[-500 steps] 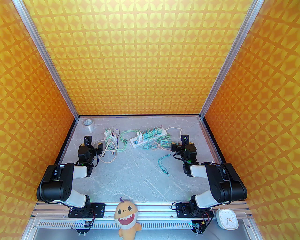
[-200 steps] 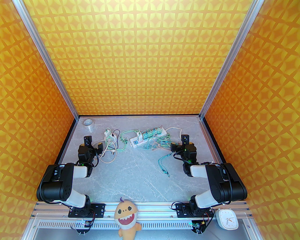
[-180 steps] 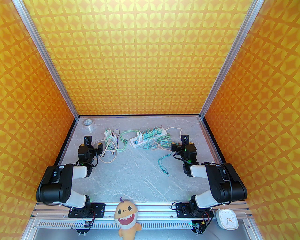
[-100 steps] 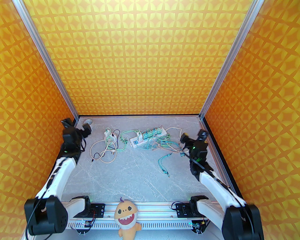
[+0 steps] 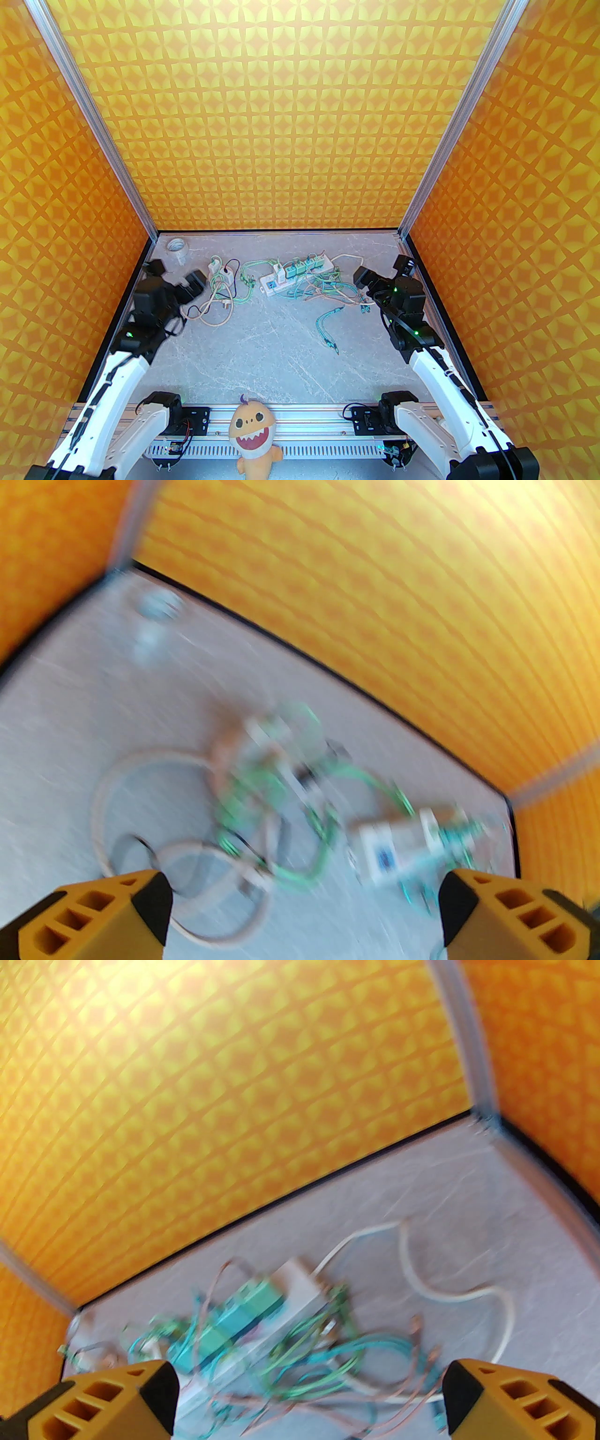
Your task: Pull the plug off the socket
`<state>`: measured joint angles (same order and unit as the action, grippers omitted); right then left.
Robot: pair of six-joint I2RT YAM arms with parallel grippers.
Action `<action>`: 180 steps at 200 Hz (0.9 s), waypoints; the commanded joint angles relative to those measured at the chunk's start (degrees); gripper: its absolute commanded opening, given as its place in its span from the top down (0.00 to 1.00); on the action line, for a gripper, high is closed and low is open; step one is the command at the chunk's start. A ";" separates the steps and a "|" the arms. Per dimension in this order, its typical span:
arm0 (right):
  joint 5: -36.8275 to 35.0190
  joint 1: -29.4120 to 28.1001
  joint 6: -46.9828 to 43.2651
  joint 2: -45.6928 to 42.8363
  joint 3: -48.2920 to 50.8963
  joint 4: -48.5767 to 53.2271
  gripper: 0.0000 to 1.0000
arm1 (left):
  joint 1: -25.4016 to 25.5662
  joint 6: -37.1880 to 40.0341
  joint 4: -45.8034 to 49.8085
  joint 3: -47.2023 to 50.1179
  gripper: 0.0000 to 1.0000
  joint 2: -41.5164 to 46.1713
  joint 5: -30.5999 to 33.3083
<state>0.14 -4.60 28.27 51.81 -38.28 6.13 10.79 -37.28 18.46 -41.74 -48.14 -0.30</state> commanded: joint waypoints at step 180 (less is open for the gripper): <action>6.36 -13.07 -2.02 -0.42 3.18 1.22 0.02 | 14.79 8.93 -13.10 -9.96 0.01 -34.31 -1.91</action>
<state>7.53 -17.41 25.30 53.65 -36.82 9.19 25.19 -31.55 9.28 -48.12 -78.81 -0.12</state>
